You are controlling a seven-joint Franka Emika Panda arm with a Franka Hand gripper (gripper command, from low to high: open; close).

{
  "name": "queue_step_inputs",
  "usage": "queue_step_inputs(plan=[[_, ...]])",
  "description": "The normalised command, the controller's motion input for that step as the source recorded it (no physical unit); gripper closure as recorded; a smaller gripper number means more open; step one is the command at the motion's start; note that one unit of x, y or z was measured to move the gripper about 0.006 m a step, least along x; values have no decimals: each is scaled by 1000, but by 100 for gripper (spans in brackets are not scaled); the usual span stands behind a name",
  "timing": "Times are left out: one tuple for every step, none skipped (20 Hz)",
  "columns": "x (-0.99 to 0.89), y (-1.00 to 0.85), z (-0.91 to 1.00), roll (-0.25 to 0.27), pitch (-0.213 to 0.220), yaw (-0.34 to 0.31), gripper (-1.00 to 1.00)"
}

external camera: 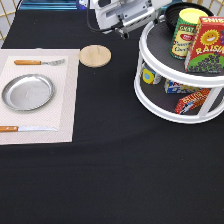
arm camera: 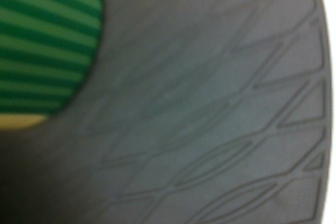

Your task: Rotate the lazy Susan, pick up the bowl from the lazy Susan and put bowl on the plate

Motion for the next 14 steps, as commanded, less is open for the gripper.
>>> queue_step_inputs(plan=[[31,69,-297,34,0,-15,-100],[137,114,-191,10,0,-21,-100],[171,129,-203,0,0,-26,-100],[214,109,-94,0,0,-32,-100],[246,91,-71,0,0,-31,-100],[386,46,0,0,5,-29,-100],[463,0,0,0,21,-27,-100],[557,0,0,0,25,-38,-100],[597,0,0,0,19,-44,-100],[689,-11,0,0,23,-48,-100],[691,-54,0,0,24,-47,-100],[663,-103,0,0,0,-49,-100],[711,-149,-26,0,7,-43,-100],[691,-140,-69,0,0,-39,-100]])
